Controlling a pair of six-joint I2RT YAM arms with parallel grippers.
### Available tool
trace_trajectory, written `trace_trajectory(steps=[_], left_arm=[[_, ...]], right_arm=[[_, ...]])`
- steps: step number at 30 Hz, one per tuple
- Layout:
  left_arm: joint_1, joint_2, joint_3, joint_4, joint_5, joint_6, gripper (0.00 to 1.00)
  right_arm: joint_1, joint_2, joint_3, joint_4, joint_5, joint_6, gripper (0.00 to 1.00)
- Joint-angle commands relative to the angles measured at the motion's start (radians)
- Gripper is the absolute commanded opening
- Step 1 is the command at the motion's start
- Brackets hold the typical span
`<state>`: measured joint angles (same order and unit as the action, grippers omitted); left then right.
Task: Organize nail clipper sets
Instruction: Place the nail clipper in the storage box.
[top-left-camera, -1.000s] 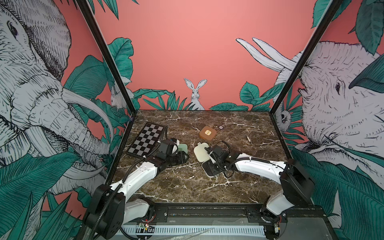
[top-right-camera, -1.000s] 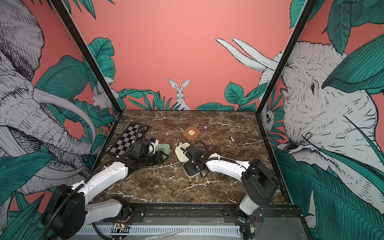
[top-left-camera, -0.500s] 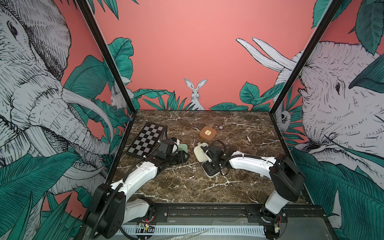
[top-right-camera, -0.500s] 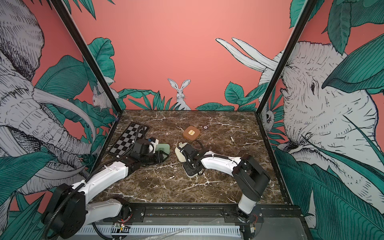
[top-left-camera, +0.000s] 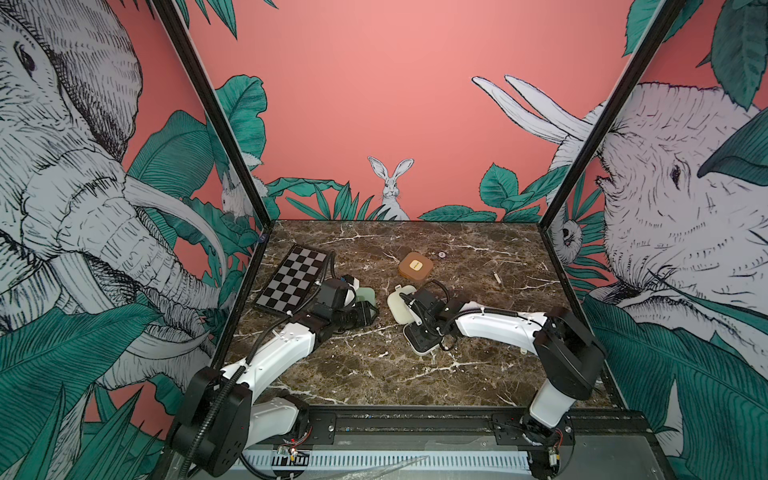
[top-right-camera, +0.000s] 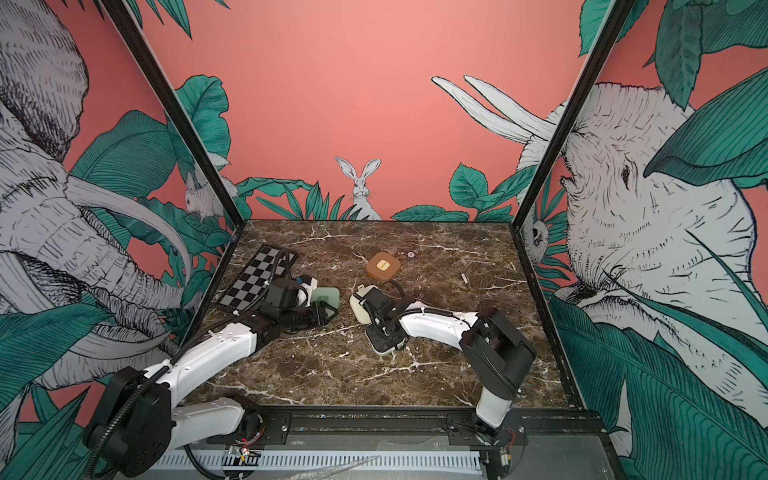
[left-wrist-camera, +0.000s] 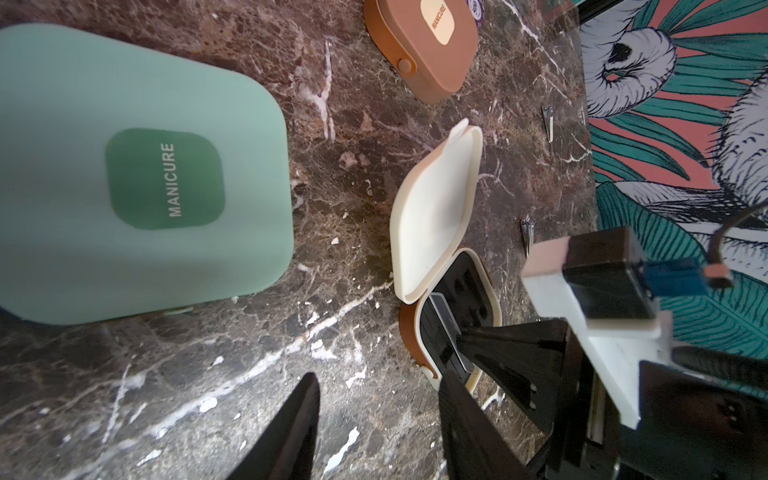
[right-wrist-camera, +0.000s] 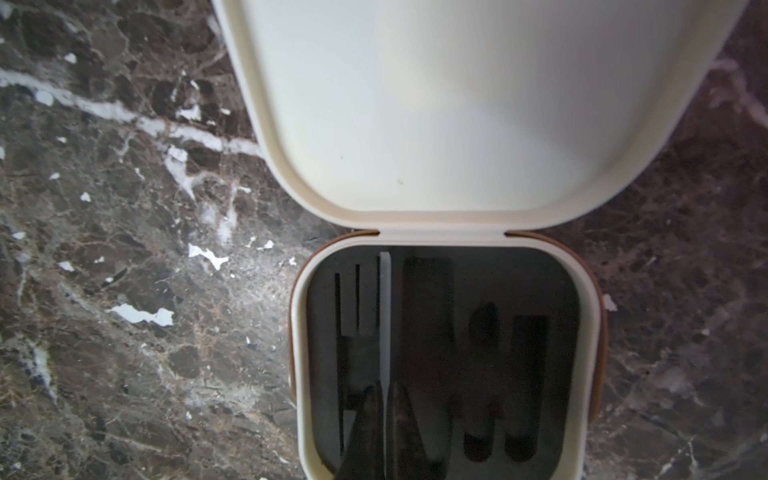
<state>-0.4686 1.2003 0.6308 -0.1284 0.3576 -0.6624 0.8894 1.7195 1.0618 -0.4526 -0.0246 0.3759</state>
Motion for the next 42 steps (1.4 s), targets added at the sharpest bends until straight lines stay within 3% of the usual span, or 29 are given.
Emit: trace_trajectory(steps=[1,22,33,39,40,42], left_arm=[[-0.002,-0.001,-0.001,0.004,-0.002,-0.005,0.49],[-0.003,0.013,0.016,0.003,-0.004,0.001,0.49],[-0.002,0.009,0.014,-0.002,-0.006,0.002,0.49],[-0.002,0.009,0.029,-0.022,-0.009,0.012,0.49],[-0.002,0.011,0.033,-0.023,-0.009,0.014,0.49],[-0.003,0.016,0.046,-0.026,-0.011,0.018,0.49]], right_arm=[[0.003,0.014,0.002,0.003,-0.005,0.004,0.0],[0.005,0.027,-0.002,-0.097,0.002,0.031,0.0],[0.004,0.171,0.056,-0.13,-0.03,0.041,0.0],[0.003,0.132,0.098,-0.161,-0.008,0.039,0.0],[0.003,0.118,0.116,-0.177,0.002,0.036,0.0],[-0.002,0.088,0.172,-0.211,0.021,0.027,0.18]])
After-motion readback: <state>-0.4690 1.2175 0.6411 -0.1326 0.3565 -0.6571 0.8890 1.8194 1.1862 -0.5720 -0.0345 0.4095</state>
